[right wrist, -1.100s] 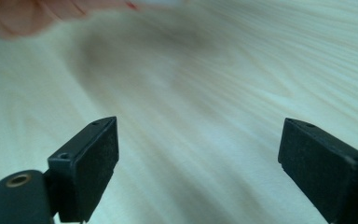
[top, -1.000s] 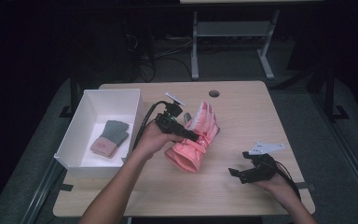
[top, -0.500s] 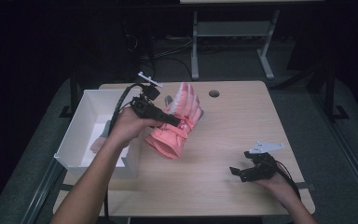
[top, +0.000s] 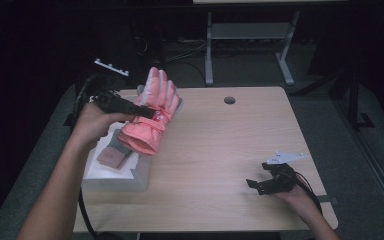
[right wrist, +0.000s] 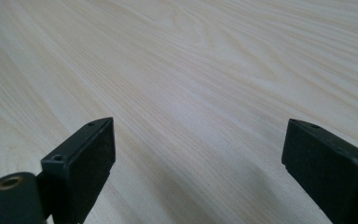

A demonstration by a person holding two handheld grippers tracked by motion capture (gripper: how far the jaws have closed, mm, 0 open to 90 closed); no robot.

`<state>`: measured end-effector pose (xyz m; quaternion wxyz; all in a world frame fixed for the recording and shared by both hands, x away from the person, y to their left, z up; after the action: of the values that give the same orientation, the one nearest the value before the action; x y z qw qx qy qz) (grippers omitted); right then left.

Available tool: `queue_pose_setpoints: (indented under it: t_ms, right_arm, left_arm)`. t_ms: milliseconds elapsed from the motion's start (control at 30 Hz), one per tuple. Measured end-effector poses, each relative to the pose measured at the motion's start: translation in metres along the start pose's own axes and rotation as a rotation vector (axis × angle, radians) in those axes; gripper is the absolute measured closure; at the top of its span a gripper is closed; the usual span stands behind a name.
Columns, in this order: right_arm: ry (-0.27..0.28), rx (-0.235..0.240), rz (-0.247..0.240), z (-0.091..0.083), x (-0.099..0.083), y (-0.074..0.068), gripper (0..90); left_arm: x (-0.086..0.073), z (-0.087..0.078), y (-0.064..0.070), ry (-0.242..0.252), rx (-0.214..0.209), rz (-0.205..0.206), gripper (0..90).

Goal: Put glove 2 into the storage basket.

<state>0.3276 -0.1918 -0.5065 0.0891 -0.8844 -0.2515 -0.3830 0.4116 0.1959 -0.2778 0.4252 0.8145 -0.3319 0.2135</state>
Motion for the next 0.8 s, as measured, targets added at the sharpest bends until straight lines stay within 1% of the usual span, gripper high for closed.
queue_pose_setpoints:
  t_ms: [67, 167, 233, 333, 500, 567, 633, 667, 767, 800]
  right_arm:
    - [0.0, 0.002, 0.003, 0.0, 0.0, 0.0, 9.3]
    - [0.005, 0.003, -0.003, -0.001, 0.0, 0.0, 9.3]
    - [0.006, 0.002, -0.006, -0.001, 0.0, 0.001, 9.3]
    - [-0.002, 0.003, 0.002, -0.001, 0.0, 0.0, 9.3]
    - [-0.002, 0.003, 0.001, 0.0, 0.0, 0.001, 9.4]
    - [-0.004, 0.002, 0.005, -0.001, 0.0, 0.001, 9.4]
    - [-0.002, 0.003, -0.001, -0.001, 0.0, 0.001, 9.4]
    - [-0.004, 0.004, 0.0, -0.002, 0.0, 0.001, 9.4]
    - [-0.004, 0.003, 0.002, -0.002, 0.001, 0.0, 9.4]
    - [-0.003, 0.004, 0.001, -0.002, 0.001, 0.0, 9.4]
  left_arm:
    - [-0.004, -0.012, -0.007, 0.018, 0.016, -0.016, 59.1]
    - [-0.013, -0.027, -0.022, 0.046, 0.039, -0.054, 59.1]
    - [-0.02, -0.035, -0.034, 0.058, 0.063, -0.083, 59.1]
    - [-0.032, -0.042, -0.052, 0.062, 0.083, -0.124, 59.1]
    - [-0.048, -0.045, -0.077, 0.071, 0.112, -0.189, 59.1]
    - [-0.054, -0.045, -0.086, 0.066, 0.129, -0.21, 59.2]
    - [-0.06, -0.042, -0.094, 0.055, 0.146, -0.229, 59.2]
    - [-0.063, -0.04, -0.098, 0.047, 0.15, -0.231, 59.2]
    - [-0.071, -0.032, -0.108, 0.033, 0.156, -0.25, 59.1]
    - [-0.073, -0.029, -0.111, 0.03, 0.15, -0.256, 59.1]
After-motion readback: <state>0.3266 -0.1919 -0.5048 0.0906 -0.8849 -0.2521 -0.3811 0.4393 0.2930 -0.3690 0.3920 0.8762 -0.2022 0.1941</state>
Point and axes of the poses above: each handheld gripper's, and its own axes: z roughly forward along the jaws, x roughly out of its top, y roughly to its right, the point moved 7 cm from there along z, roughly forward along the jaws, and after that the axes turned 15 degrees about -x, right-handed, at the moved point
